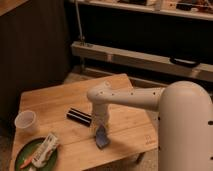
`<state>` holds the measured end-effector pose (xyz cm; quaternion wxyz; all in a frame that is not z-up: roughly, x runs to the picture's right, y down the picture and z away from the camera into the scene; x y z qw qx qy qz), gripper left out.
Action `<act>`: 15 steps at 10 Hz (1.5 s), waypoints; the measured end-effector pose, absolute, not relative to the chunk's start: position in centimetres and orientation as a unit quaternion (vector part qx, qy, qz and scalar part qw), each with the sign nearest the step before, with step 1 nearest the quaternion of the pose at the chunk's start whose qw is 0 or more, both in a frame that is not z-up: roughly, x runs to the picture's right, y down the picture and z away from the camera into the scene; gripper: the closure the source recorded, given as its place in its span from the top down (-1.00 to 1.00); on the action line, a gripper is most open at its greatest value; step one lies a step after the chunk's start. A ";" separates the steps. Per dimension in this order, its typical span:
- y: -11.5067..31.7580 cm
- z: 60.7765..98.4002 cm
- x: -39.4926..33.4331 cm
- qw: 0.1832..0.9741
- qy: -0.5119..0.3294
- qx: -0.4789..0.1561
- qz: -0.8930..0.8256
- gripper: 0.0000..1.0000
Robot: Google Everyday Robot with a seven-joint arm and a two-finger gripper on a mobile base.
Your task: Place the white sponge in the ceramic bowl
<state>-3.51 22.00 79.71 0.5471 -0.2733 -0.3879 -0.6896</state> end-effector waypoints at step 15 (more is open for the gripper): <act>15.7 56.9 -26.7 0.387 -0.508 -0.122 -0.760 -1.00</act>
